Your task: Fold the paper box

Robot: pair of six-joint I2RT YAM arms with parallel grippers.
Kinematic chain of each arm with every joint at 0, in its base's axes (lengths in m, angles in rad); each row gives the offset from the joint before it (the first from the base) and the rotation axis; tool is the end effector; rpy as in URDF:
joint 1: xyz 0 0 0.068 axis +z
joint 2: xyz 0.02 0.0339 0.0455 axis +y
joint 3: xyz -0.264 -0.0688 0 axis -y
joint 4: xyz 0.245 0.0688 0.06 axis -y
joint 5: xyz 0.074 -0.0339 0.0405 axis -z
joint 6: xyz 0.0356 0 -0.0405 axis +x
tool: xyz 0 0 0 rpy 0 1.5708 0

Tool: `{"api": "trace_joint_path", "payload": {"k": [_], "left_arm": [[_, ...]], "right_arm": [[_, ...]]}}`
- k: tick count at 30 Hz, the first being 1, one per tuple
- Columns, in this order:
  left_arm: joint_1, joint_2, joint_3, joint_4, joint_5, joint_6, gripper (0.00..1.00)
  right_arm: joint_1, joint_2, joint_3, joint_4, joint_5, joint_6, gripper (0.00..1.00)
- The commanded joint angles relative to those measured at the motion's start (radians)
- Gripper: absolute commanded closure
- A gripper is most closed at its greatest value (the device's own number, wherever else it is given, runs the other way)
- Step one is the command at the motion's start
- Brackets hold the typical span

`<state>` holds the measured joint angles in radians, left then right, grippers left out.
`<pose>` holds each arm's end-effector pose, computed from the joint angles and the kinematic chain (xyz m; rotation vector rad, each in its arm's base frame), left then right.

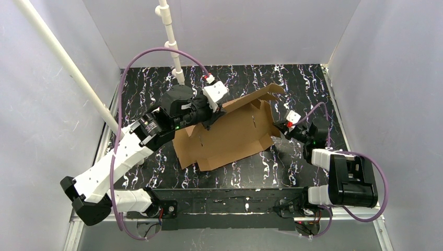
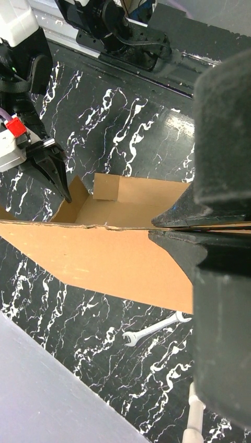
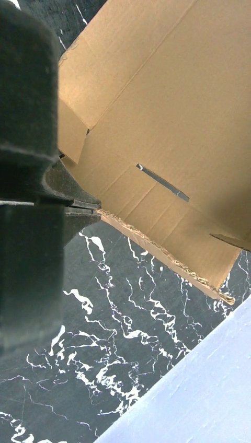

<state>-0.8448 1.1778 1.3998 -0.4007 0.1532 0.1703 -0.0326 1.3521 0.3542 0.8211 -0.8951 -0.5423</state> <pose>0.1633 -0.1922 0.4504 0.9679 1.5049 -0.6230 0.2415 0.0199 0.1809 -1.0070 1.3611 0.3503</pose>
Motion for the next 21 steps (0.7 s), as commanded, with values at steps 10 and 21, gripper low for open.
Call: {"api": "trace_joint_path", "payload": {"k": [10, 21], "left_arm": [[-0.007, 0.080, 0.209, -0.019, -0.022, 0.090, 1.00], [-0.006, 0.192, 0.458, -0.103, -0.038, 0.299, 1.00]], "right_arm": [[0.094, 0.029, 0.028, 0.279, 0.103, 0.003, 0.99], [0.181, 0.314, 0.170, 0.625, 0.284, 0.167, 0.99]]}}
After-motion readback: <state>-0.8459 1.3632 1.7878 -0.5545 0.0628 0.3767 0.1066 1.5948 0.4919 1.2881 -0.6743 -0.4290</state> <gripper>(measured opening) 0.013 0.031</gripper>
